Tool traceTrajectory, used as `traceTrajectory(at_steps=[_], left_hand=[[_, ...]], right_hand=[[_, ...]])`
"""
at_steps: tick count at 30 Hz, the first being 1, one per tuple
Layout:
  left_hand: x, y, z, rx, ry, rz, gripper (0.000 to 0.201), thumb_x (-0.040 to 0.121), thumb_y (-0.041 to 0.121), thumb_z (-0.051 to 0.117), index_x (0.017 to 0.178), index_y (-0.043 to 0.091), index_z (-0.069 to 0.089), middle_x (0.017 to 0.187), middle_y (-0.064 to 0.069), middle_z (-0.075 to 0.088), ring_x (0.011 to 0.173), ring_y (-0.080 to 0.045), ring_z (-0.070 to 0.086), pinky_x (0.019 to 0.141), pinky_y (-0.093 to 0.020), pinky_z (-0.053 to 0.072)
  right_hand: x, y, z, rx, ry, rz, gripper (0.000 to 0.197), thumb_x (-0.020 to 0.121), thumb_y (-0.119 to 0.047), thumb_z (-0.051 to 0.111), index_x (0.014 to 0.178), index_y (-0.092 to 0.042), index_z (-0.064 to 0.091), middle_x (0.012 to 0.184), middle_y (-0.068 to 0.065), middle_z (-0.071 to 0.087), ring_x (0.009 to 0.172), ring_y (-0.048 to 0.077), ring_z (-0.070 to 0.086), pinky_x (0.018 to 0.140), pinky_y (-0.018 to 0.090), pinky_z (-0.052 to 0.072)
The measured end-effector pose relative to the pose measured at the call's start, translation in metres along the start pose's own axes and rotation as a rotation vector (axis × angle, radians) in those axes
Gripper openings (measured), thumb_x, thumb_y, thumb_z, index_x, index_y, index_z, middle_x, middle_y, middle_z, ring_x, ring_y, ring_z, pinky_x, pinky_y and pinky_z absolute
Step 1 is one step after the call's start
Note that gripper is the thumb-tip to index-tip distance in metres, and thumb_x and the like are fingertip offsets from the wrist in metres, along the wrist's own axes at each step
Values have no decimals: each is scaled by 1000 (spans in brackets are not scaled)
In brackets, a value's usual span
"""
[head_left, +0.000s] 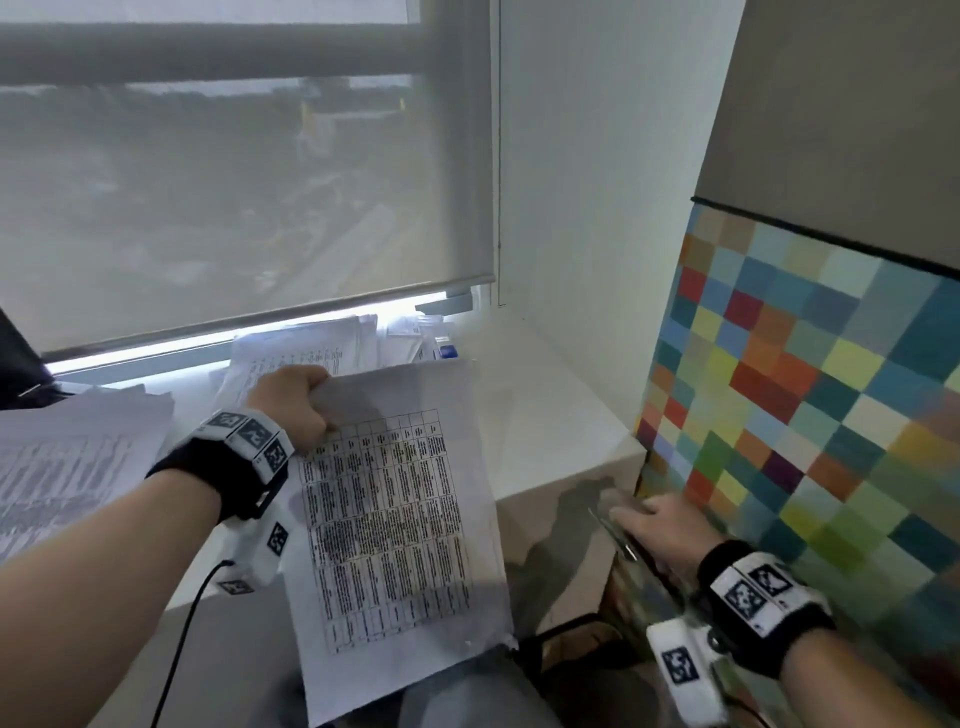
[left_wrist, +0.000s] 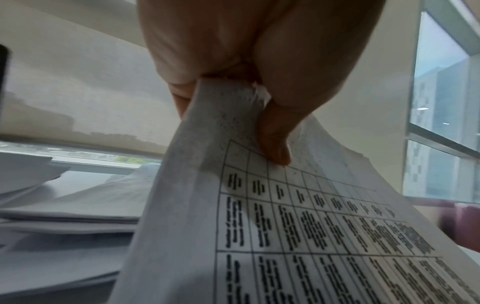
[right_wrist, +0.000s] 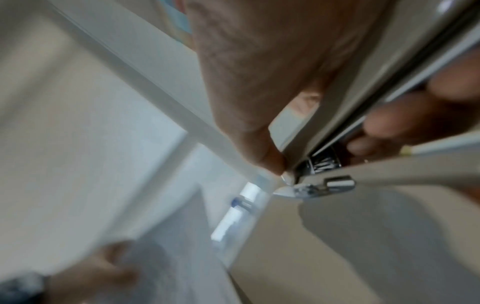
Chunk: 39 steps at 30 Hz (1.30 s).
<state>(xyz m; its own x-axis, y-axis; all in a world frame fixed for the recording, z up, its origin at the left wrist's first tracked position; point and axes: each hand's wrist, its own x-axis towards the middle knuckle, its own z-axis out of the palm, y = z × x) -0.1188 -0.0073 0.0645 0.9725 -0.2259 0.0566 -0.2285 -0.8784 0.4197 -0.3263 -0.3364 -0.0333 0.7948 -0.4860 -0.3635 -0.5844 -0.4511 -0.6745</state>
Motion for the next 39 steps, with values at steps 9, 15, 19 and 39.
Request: traceTrajectory(at_steps=[9,15,19,39], left_hand=[[10,-42,-28,-79,61,-77,35,66,10,87,75,27,58,74,9,60,79,-19,62,67,-24,46],[26,-67,-45,-99,101,-100,37,63,15,90,92,15,66,79,3,62,83,-20,61,81,-32,50],[39,-81,-48,-119,100,-66,37,66,12,87,69,18,51,63,13,53,67,-13,52,66,-21,41],[72,-113,-30,-202,64,8,35,70,4,80,64,24,53,65,11,59,64,-7,56,57,-13,40]], right_hand=[[84,-135,2,-293,52,-248,26,84,-23,57,61,-12,52,57,6,53,69,29,61,61,29,42],[139,-171,41,-395,56,-219,54,89,-60,42,77,-9,57,67,7,58,72,30,60,70,29,42],[163,-197,54,-472,69,-180,46,90,-51,42,94,-9,60,95,13,62,89,31,58,78,30,43],[191,-283,96,46,345,-317,25,90,-25,59,101,-2,62,99,19,65,91,34,60,76,30,41]])
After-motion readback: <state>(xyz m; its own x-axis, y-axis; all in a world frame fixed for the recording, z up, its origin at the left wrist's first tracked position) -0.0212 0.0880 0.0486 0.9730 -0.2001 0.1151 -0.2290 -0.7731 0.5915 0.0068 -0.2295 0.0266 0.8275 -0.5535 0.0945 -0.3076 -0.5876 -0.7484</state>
